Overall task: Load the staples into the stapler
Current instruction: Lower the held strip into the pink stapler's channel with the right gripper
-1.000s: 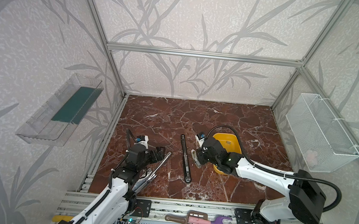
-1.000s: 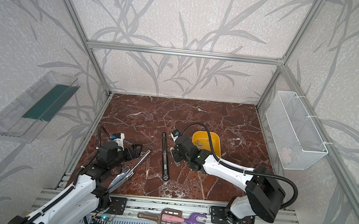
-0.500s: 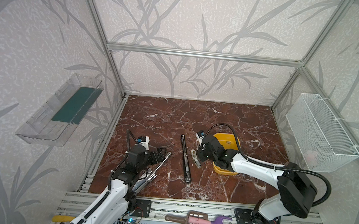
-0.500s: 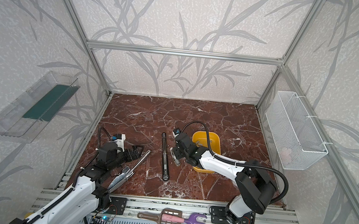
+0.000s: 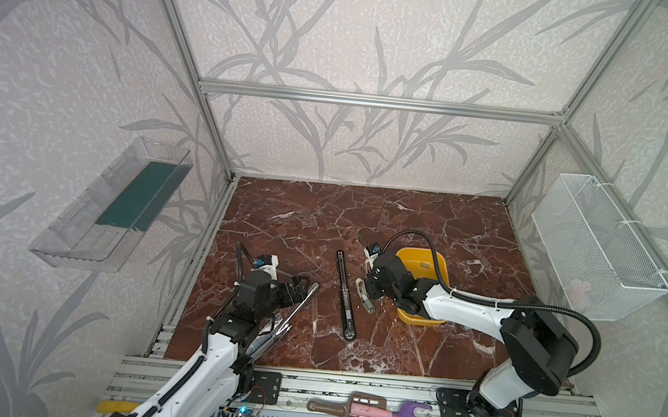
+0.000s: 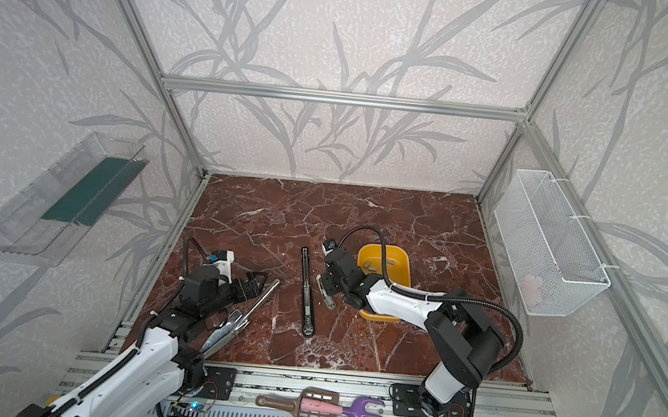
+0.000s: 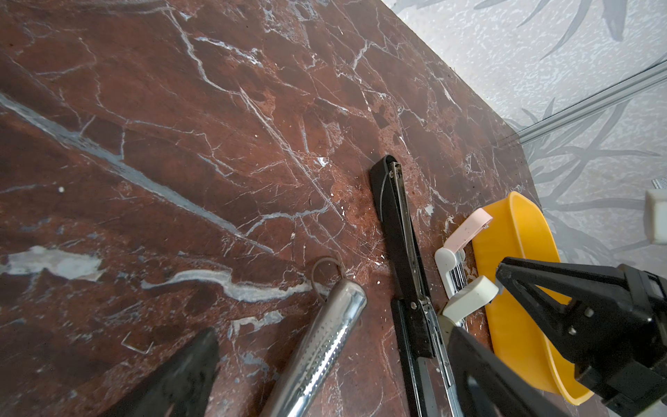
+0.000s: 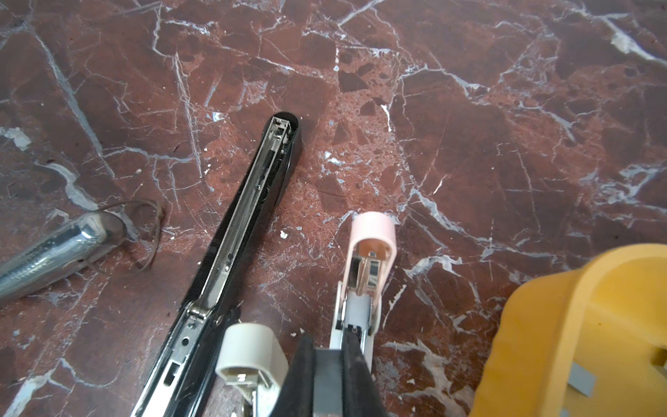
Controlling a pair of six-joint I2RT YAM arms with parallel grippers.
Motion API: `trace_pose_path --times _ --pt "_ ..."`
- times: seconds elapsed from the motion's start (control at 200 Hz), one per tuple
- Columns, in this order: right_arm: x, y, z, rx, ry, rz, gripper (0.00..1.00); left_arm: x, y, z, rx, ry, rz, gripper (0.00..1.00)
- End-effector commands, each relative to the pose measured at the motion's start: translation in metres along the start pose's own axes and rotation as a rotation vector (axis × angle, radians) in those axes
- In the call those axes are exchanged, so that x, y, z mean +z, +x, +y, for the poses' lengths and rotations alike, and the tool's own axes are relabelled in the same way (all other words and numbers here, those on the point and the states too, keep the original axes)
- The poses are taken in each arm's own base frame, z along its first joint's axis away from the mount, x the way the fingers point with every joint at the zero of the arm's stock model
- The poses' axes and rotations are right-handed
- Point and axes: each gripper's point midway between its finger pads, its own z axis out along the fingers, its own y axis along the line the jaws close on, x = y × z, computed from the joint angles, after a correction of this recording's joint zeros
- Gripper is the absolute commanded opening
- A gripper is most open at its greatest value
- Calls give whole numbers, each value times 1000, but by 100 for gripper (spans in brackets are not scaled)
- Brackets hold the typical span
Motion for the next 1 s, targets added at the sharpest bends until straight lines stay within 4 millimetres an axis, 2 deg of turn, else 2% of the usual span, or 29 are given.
trace_pose_path --times 0.0,0.26,0.625,0.66,0.995 --pt "7 3 -8 24 28 1 3 0 0 -3 -8 16 -2 99" --pt "14 8 -17 45 50 9 3 0 0 -2 -7 14 -5 99" --pt "19 9 -14 67 26 11 3 0 0 -3 -7 15 -7 99" --pt "25 18 -14 63 32 36 3 0 0 -2 -7 13 -7 99" --pt "26 23 -18 66 53 45 2 0 0 -3 -5 14 -9 99"
